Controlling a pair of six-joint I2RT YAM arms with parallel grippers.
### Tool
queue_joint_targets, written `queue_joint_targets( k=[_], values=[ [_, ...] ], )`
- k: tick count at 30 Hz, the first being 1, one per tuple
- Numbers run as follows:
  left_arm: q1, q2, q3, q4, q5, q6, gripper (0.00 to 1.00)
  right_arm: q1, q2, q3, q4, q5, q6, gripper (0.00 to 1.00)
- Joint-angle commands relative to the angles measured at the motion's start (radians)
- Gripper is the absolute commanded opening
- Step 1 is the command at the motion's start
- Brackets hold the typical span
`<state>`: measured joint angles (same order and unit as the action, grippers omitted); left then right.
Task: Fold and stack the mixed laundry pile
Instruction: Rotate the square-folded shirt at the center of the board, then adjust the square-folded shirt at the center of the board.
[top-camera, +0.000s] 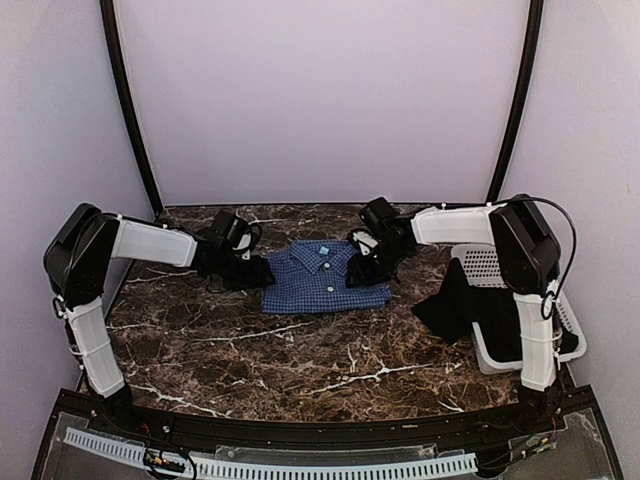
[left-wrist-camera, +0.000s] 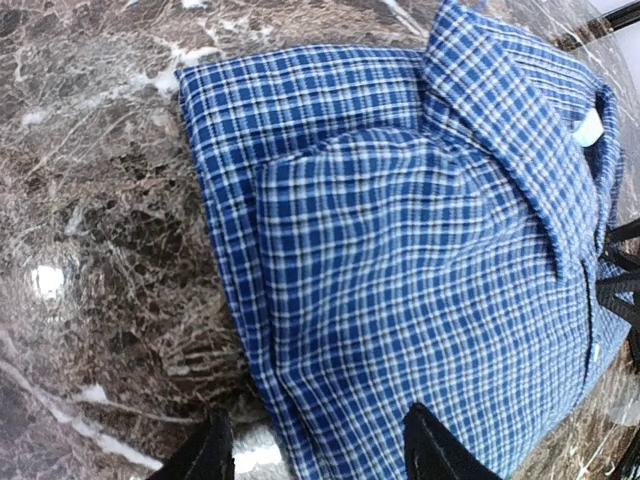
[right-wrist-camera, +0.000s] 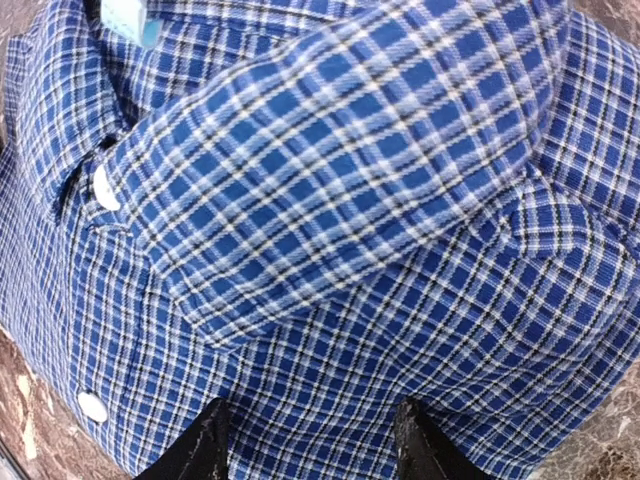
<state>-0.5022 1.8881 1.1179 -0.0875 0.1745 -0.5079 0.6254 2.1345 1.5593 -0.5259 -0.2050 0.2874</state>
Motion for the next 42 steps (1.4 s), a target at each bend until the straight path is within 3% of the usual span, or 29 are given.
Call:
queue_joint_targets(
  k=[1, 8, 16, 21, 25, 31, 42],
  values=[
    [-0.012, -0.162, -0.034, -0.029, -0.011, 0.044, 0.58, -0.014, -0.014, 0.09, -0.077, 0.127, -0.007, 0.55],
    [-0.012, -0.292, -0.109, 0.073, -0.004, 0.065, 0.65, 0.078, -0.099, 0.133, -0.033, 0.149, -0.004, 0.57],
    [-0.012, -0.067, 0.088, 0.048, 0.001, 0.097, 0.52, 0.042, -0.004, 0.275, -0.1, 0.262, -0.023, 0.51],
    [0.0, -0.041, 0.085, 0.043, -0.043, 0.094, 0.51, -0.056, -0.093, 0.114, 0.009, 0.196, -0.038, 0.5],
    [0.02, -0.015, 0.089, 0.039, -0.035, 0.095, 0.49, -0.121, -0.091, 0.074, 0.054, 0.074, -0.068, 0.4],
    [0.034, 0.002, 0.098, 0.035, -0.027, 0.102, 0.46, -0.137, -0.008, 0.124, 0.041, -0.028, -0.097, 0.3],
    [0.054, 0.015, 0.104, 0.037, -0.013, 0.102, 0.45, -0.136, 0.073, 0.187, 0.028, -0.059, -0.082, 0.27]
  ],
)
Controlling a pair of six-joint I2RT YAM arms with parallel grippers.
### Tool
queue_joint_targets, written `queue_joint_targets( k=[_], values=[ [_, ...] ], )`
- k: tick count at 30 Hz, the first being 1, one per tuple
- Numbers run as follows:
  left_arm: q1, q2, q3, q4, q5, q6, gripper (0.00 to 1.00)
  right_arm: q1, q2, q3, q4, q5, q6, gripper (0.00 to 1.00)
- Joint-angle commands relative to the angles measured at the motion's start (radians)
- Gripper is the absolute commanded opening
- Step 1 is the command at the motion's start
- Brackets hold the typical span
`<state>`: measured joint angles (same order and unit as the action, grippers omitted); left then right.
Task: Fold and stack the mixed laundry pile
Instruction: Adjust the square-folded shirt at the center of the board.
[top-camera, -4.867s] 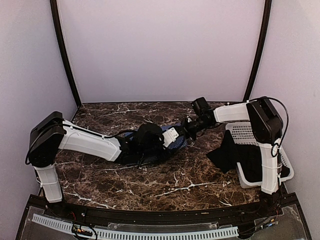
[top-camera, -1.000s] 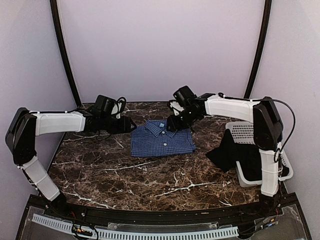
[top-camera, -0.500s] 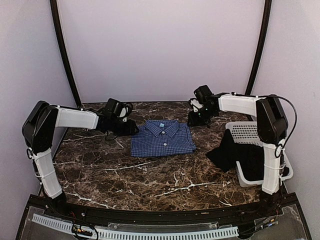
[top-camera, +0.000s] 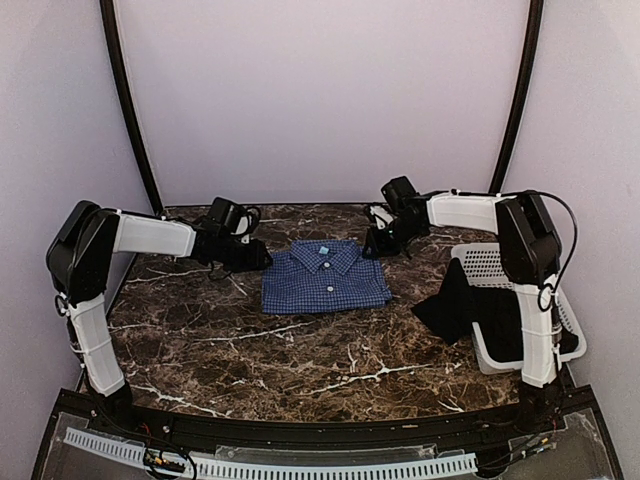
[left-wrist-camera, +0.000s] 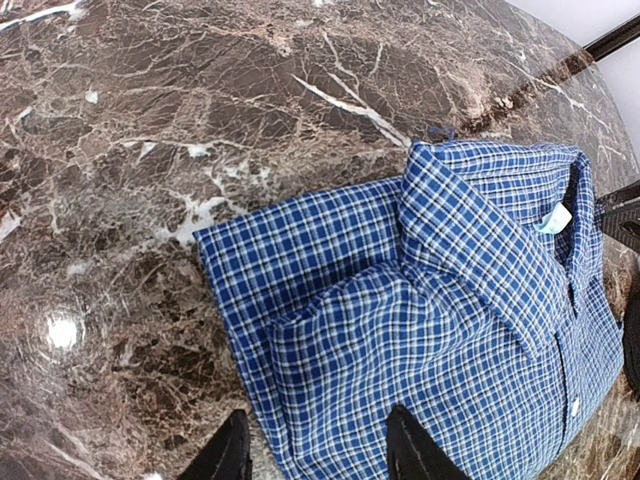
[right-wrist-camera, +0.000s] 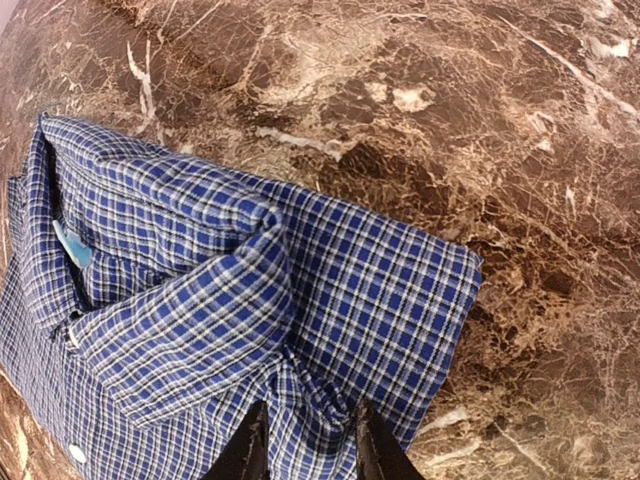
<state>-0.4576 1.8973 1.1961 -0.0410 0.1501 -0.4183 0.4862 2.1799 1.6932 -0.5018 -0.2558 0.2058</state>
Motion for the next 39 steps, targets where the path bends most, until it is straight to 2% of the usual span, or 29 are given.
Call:
queue_joint_targets(
  k=[1, 7, 11, 12, 22, 39],
  values=[
    [0.01, 0.007, 0.026, -0.009, 0.014, 0.012, 0.45, 0.003, 0.034, 0.062, -0.002, -0.004, -0.001, 0.27],
    [0.012, 0.022, 0.026, -0.002, 0.019, 0.01, 0.45, 0.002, 0.071, 0.087, -0.02, 0.009, -0.009, 0.26],
    [0.017, 0.034, 0.035, 0.0, 0.027, 0.008, 0.43, 0.001, 0.076, 0.087, -0.023, 0.003, -0.016, 0.02],
    [0.018, 0.036, 0.04, -0.001, 0.028, 0.007, 0.42, 0.002, 0.073, 0.085, -0.023, 0.002, -0.016, 0.0],
    [0.02, 0.047, 0.074, 0.029, 0.055, 0.027, 0.32, 0.0, 0.037, 0.06, -0.001, 0.011, -0.005, 0.0],
    [0.02, 0.131, 0.143, -0.004, 0.013, 0.054, 0.3, -0.013, 0.03, 0.05, 0.006, 0.008, 0.003, 0.0]
  ],
)
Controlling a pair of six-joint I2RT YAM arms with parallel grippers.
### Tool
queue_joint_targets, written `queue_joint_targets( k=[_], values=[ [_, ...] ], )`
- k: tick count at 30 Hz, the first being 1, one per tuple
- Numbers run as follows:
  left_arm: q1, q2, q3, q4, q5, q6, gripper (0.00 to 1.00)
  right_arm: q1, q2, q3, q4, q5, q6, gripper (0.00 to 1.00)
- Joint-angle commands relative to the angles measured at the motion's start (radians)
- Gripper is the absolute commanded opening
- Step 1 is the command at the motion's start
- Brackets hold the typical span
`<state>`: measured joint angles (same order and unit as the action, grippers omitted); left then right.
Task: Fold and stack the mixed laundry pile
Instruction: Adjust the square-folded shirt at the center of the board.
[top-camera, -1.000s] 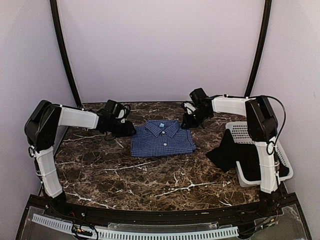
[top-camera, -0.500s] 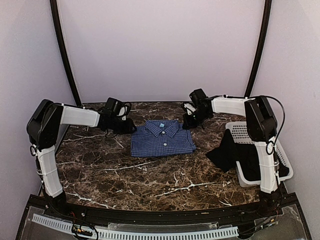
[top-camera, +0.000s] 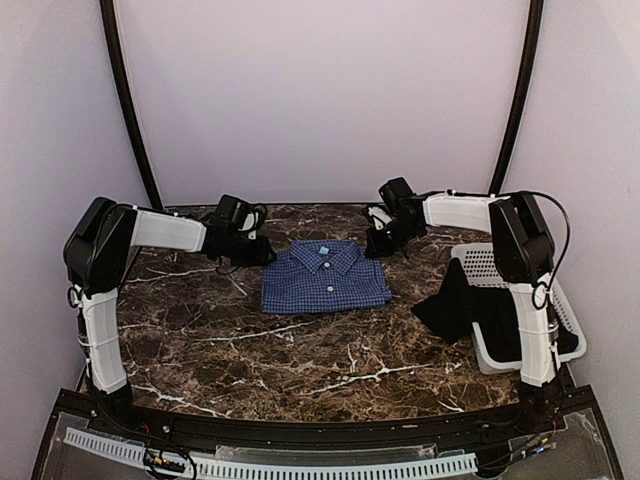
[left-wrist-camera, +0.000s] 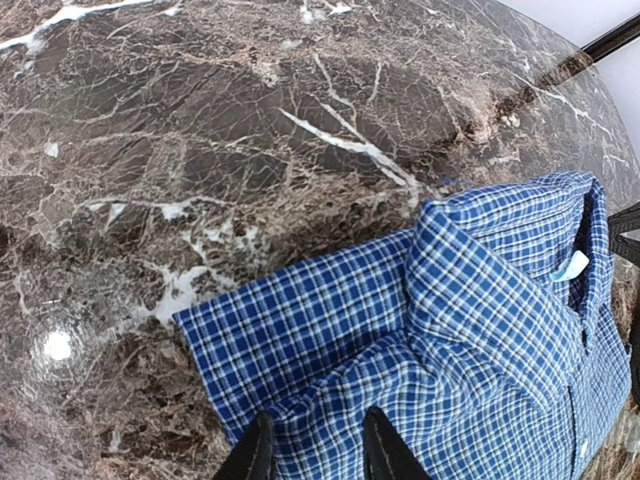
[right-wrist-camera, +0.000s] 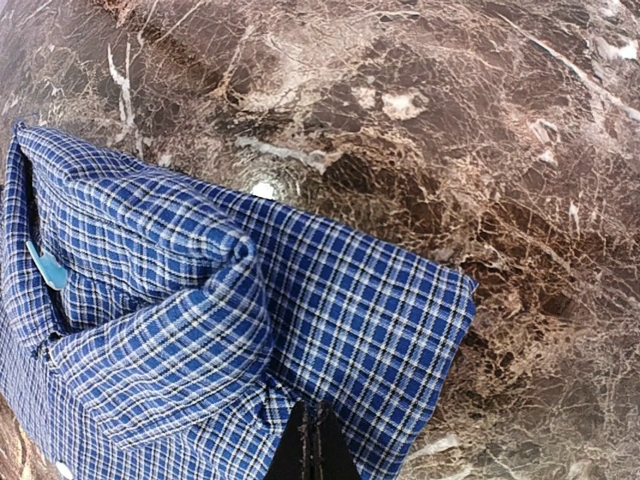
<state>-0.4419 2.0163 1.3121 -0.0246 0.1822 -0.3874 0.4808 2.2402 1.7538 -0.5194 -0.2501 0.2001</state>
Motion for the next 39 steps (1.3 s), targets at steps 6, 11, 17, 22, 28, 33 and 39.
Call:
queue_joint_targets(
  k=[6, 11, 17, 22, 28, 33, 39],
  values=[
    [0.005, 0.035, 0.033, -0.015, 0.001, 0.028, 0.29, -0.008, -0.03, -0.011, 0.024, 0.0, 0.01, 0.0],
    [0.005, 0.035, 0.04, -0.021, 0.005, 0.028, 0.23, -0.009, -0.031, -0.012, 0.025, -0.001, 0.012, 0.0],
    [0.005, 0.004, 0.033, -0.016, 0.019, 0.021, 0.01, -0.009, -0.075, -0.041, 0.039, 0.006, 0.022, 0.0],
    [0.007, -0.056, 0.006, -0.013, -0.034, 0.018, 0.0, -0.017, -0.147, -0.088, 0.068, 0.035, 0.024, 0.0],
    [0.017, -0.081, 0.004, 0.003, -0.068, 0.01, 0.0, -0.045, -0.204, -0.138, 0.128, 0.057, 0.036, 0.0],
    [0.032, -0.048, 0.015, 0.044, -0.052, -0.002, 0.0, -0.065, -0.157, -0.115, 0.167, 0.057, 0.038, 0.0],
    [0.038, 0.039, 0.061, 0.09, -0.049, -0.006, 0.0, -0.068, -0.036, -0.029, 0.204, 0.09, 0.041, 0.0]
  ],
)
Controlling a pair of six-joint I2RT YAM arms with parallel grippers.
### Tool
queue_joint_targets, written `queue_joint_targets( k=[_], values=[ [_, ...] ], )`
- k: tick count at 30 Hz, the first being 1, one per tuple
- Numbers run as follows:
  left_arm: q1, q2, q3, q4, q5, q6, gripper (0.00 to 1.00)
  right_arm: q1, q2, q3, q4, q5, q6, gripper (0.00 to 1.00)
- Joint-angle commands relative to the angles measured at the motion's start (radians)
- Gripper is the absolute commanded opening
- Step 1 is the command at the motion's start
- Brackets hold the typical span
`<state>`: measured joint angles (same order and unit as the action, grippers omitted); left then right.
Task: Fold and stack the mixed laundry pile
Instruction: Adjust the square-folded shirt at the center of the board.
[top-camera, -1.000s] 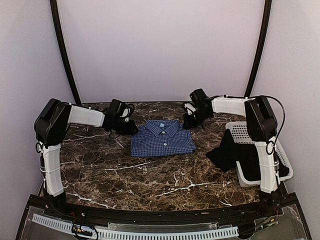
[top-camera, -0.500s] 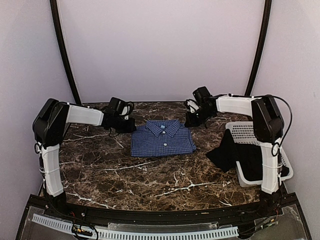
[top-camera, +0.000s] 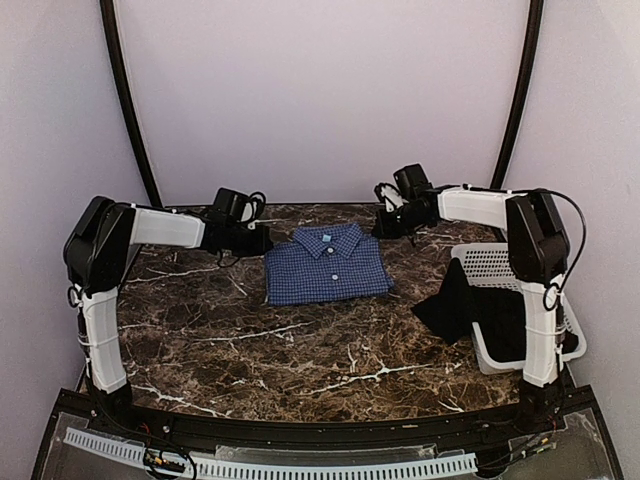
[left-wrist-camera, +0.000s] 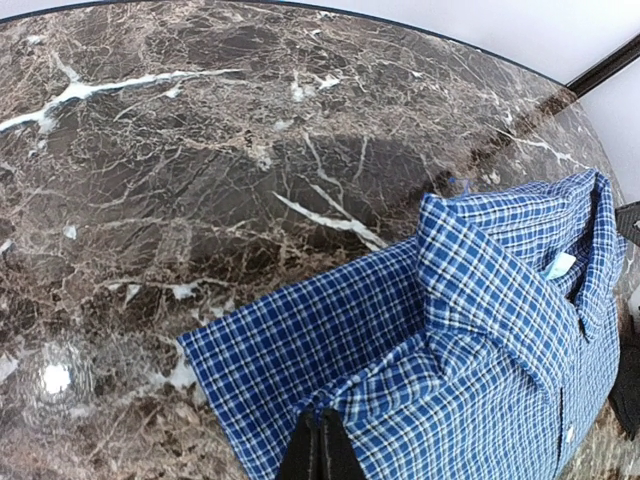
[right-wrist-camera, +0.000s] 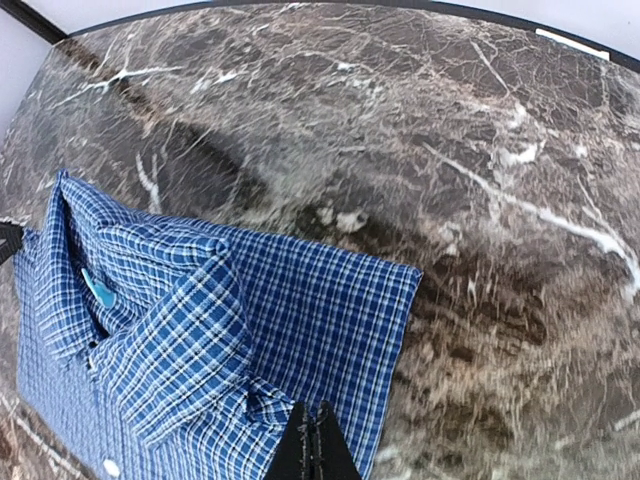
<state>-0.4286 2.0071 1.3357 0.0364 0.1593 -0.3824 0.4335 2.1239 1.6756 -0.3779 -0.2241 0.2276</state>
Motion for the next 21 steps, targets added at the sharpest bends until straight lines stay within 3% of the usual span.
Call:
queue_joint_targets(
  k=[1, 11, 12, 13, 16, 17, 18, 21],
  values=[
    [0.026, 0.073, 0.044, 0.03, -0.029, -0.012, 0.0, -0.021, 0.102, 0.06, 0.067, 0.076, 0.015, 0.0],
    [0.037, 0.166, 0.082, -0.002, -0.084, -0.023, 0.0, -0.019, 0.206, 0.126, 0.066, 0.118, 0.023, 0.01],
    [0.037, 0.165, 0.096, -0.02, -0.078, -0.022, 0.03, -0.019, 0.197, 0.136, 0.053, 0.12, 0.014, 0.09],
    [0.037, 0.16, 0.111, -0.039, -0.073, -0.018, 0.07, -0.019, 0.185, 0.151, 0.031, 0.121, 0.007, 0.19],
    [0.037, 0.1, 0.11, -0.084, -0.082, -0.027, 0.45, -0.015, 0.111, 0.187, -0.033, 0.124, -0.005, 0.5],
    [0.037, 0.079, 0.092, -0.087, -0.089, -0.038, 0.52, -0.013, 0.079, 0.191, -0.049, 0.118, -0.008, 0.58],
    [0.037, 0.033, 0.082, -0.088, -0.106, -0.043, 0.68, -0.01, 0.049, 0.19, -0.058, 0.105, -0.013, 0.63],
    [0.037, -0.061, 0.03, -0.104, -0.143, -0.058, 0.8, 0.015, -0.025, 0.192, -0.101, 0.071, -0.027, 0.69]
  ],
)
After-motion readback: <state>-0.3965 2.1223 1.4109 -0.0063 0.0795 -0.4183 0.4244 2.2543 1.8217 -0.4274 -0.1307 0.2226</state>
